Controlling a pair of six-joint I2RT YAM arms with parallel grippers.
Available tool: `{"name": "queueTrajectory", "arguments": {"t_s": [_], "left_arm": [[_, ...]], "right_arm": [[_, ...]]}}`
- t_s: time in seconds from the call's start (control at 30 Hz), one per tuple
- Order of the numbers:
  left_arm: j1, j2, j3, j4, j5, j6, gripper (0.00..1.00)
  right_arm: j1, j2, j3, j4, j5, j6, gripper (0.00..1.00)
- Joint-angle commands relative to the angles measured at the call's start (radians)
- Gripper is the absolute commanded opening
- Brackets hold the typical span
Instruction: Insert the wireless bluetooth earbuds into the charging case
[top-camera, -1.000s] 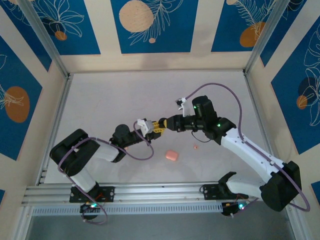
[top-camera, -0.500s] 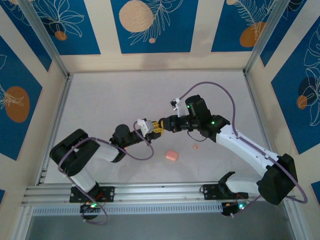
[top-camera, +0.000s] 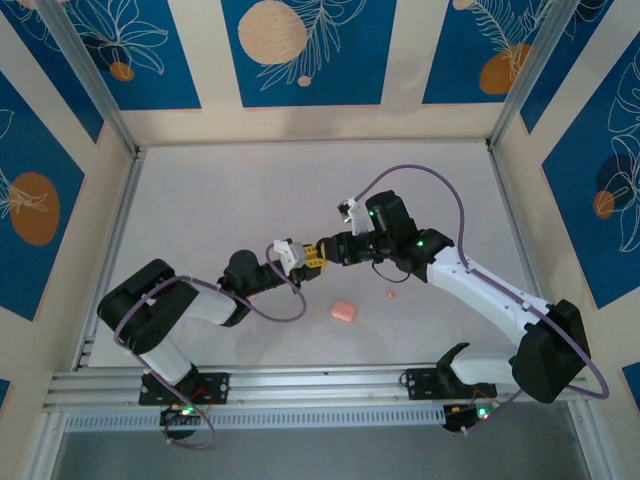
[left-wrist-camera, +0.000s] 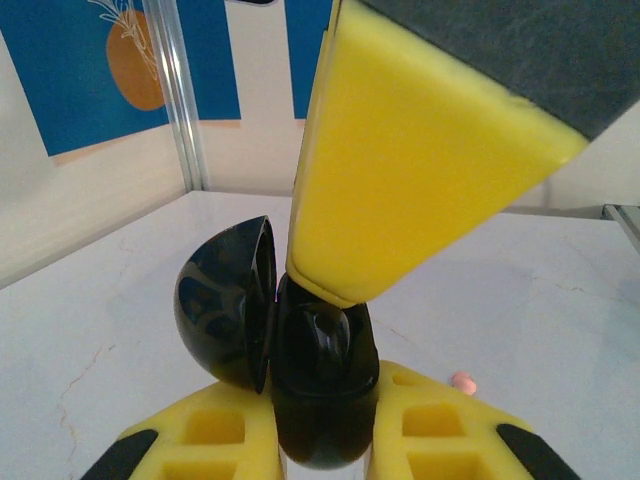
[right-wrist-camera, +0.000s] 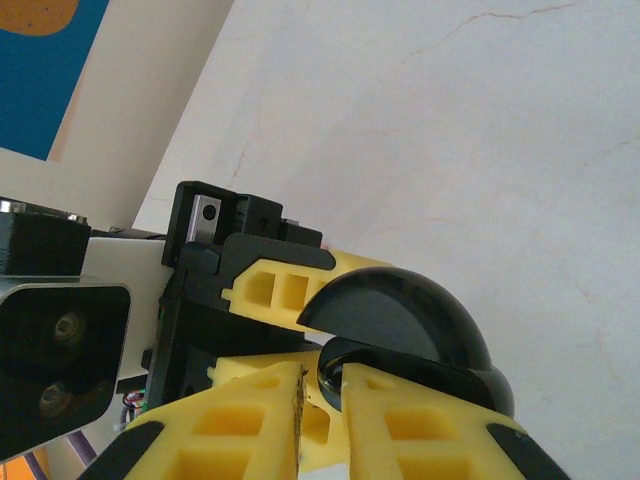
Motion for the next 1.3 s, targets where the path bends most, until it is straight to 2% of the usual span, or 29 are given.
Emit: {"name": "queueTrajectory", "arguments": {"t_s": [0.0,0.17,0.4,0.53,0.83,1.27], "left_arm": [[-0.012,-0.031,-0.008,0.053,0.026,-0.006,0.18],[-0.013,-0.029,-0.014,0.054,0.041,-0.003,0.18],[-0.012,-0.029,-0.017,0.053,0.093,-0.016,0.18],[-0.012,-0.029,-0.013,0.053,0.117,-0.023,0.18],[-0.013,-0.029,-0.006,0.053,0.131,-0.029,0.18],[-0.013,-0.027,-0.002,0.054,0.124,-0.028,0.18]], "right_arm": [[-0.002,-0.048,-0.009,-0.002,0.018,-0.04,0.2],[-0.061,-0.127,-0.059,0.013,-0.004,-0.083,0.21],[-0.214,-0.158,-0.08,0.016,-0.226,-0.16,0.31],[-0.257,-0.123,-0.067,0.021,-0.306,-0.179,0.37],[-0.262,-0.007,-0.027,0.076,-0.44,-0.187,0.46],[-0.215,0.114,0.035,0.077,-0.524,-0.204,0.47]]}}
